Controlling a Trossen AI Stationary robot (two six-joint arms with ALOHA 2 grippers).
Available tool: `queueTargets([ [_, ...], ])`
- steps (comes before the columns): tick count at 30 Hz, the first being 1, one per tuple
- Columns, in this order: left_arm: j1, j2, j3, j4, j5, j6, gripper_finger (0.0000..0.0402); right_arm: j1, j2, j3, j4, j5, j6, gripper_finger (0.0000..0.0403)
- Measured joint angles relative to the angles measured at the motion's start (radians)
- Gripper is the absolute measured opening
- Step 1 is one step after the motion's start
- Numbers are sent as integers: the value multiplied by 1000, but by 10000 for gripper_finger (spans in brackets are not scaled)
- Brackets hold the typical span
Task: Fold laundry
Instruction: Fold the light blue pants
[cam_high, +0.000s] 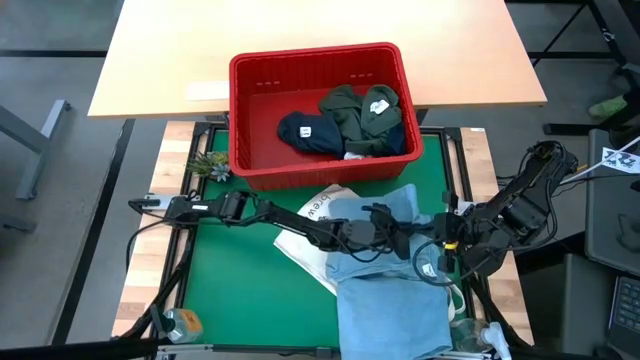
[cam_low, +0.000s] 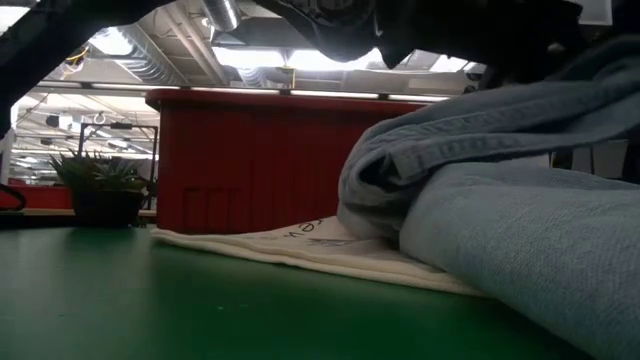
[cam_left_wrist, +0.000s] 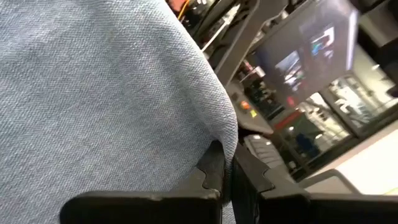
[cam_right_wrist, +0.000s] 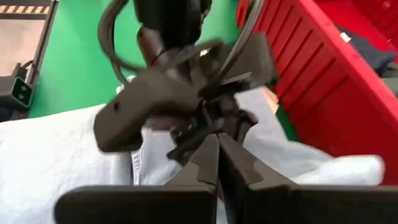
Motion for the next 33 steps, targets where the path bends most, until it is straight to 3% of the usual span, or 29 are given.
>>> queueTargets([
  [13,-1,0,0,-211,1,0,6,0,0,0,3,38,-47,5],
  [17,2,0,0,-205,10,34,34,0,0,0,3,38,-47,5],
  [27,23,-4,1,-189,135,309,142,0,0,0,3,37,-44,5],
  [33,32,-66,0,-293,164,518,146,0,0,0,3,37,7,5],
])
